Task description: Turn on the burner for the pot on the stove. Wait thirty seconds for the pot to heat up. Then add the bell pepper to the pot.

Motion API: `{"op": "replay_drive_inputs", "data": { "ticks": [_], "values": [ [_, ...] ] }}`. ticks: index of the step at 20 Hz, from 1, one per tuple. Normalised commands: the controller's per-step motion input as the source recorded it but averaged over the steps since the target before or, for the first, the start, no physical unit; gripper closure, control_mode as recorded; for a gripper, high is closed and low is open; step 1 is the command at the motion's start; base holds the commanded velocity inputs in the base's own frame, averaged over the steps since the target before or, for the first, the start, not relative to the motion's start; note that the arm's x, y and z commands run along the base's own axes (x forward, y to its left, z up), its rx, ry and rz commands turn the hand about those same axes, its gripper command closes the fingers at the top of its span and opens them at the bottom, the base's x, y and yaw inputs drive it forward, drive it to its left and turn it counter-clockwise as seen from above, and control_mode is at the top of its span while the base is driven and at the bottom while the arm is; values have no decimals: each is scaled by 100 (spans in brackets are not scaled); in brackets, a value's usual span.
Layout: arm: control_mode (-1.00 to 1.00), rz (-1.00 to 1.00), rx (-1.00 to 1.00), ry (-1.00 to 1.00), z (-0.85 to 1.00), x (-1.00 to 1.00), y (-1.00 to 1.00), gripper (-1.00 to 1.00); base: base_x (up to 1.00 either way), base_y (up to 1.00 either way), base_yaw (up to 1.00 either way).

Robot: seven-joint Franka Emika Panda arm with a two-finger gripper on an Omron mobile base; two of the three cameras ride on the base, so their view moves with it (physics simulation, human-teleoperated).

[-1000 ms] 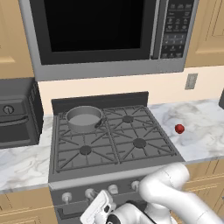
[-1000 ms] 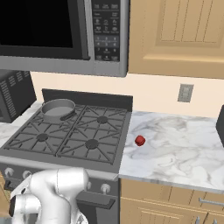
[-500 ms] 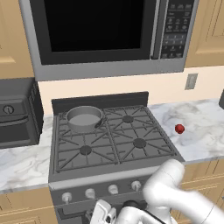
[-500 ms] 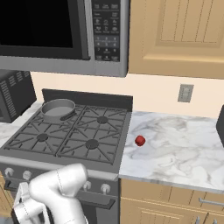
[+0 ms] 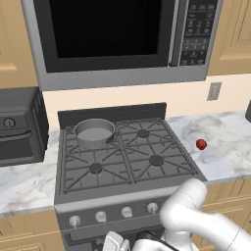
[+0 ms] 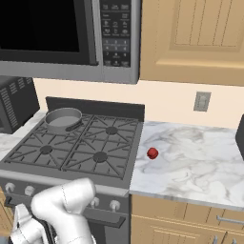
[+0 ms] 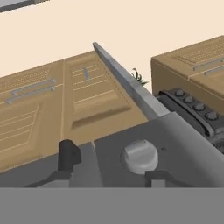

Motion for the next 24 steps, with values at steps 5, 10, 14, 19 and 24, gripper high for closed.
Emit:
{"op": "replay_drive_inputs", "data": {
  "ticks": [5,10,14,19,24],
  "values": [
    [-100,-19,0,0,95,-14,5,-100,0,0,0],
    [-100,-30,3,8,100,-24,0,-100,0,0,0],
    [-100,-31,1,12,100,-56,-6,-100,0,0,0],
    [-100,-30,1,21,100,-78,-24,-100,0,0,0],
    [-100,-33,0,29,100,-46,-25,-100,0,0,0]
  ]
}}
